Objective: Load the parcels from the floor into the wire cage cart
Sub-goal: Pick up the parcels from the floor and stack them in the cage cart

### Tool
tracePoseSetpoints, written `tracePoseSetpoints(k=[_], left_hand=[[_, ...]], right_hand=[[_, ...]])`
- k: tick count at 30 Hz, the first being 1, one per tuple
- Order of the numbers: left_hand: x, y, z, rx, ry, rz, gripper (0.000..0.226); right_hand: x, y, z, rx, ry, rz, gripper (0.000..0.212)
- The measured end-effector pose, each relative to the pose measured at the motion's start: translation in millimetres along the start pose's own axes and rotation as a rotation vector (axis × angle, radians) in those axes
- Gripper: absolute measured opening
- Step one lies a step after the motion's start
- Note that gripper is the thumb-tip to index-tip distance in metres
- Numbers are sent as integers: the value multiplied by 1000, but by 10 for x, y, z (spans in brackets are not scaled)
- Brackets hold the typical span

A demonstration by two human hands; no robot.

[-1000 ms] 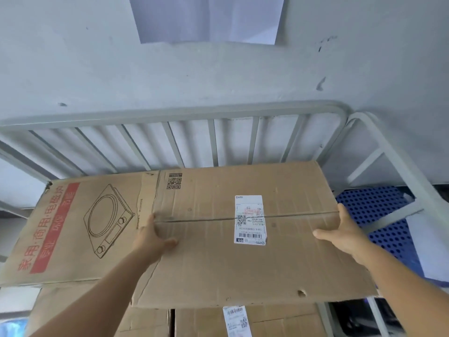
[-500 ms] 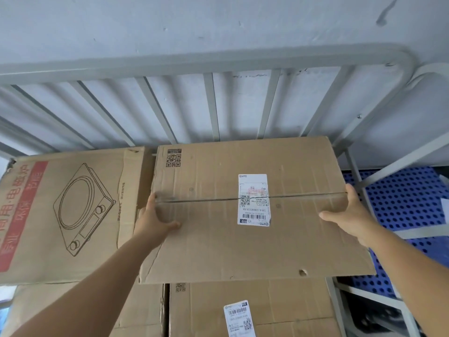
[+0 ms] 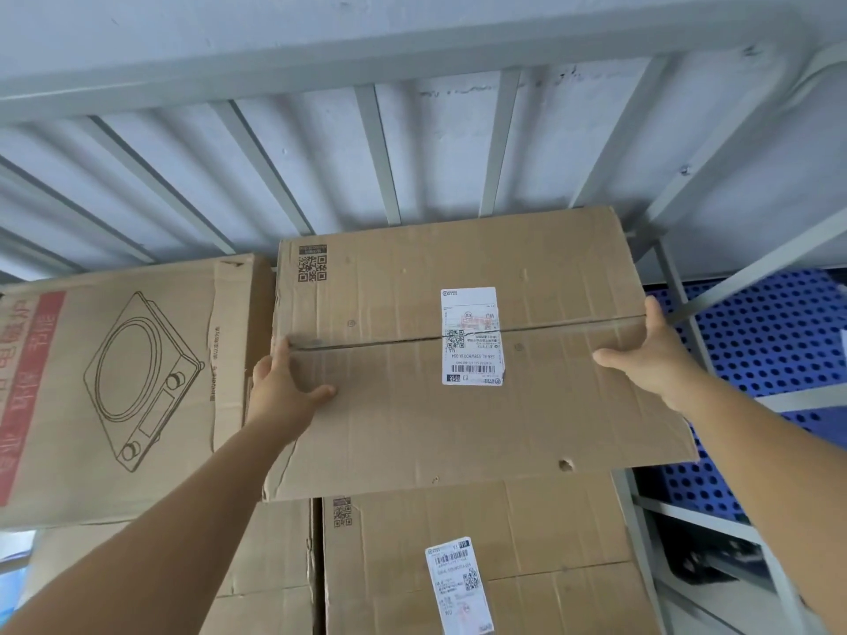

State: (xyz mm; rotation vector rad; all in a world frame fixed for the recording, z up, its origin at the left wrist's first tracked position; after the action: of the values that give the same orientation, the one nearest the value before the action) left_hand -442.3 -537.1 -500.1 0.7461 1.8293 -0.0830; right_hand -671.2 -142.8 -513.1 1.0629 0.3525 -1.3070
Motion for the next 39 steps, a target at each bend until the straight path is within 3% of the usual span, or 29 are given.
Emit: tracePoseSetpoints(k=[7, 14, 22, 29, 39], left_hand=[[-91, 504, -173, 153, -311, 75, 92], [-467, 1415, -586, 429, -344, 116, 86], [-960, 2430, -944, 743, -398, 41, 82], [-1098, 3196, -1213, 991, -327, 42, 83], [-1327, 4506, -1255, 1404, -260, 142, 79]], right_hand=[[-37, 563, 101, -215, 420, 9, 107], [-284, 1535, 139, -426, 485, 55, 105], [-832, 2544, 199, -605, 532, -40, 103], [-1425, 3439, -155, -490, 498, -176, 100], [-2052, 5025, -1069, -125, 415, -438, 96]])
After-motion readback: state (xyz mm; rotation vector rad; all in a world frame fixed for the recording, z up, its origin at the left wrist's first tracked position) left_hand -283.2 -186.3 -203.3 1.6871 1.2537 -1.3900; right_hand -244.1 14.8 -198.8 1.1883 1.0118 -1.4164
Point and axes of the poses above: each hand's wrist, its own y-axis away from the middle knuckle, its own x-axis out of the palm, z = x × y, the point moved 3 cm from there along -y, towards the middle knuckle, and after that the axes turned 13 degrees about -z, right-handed, at the moved point
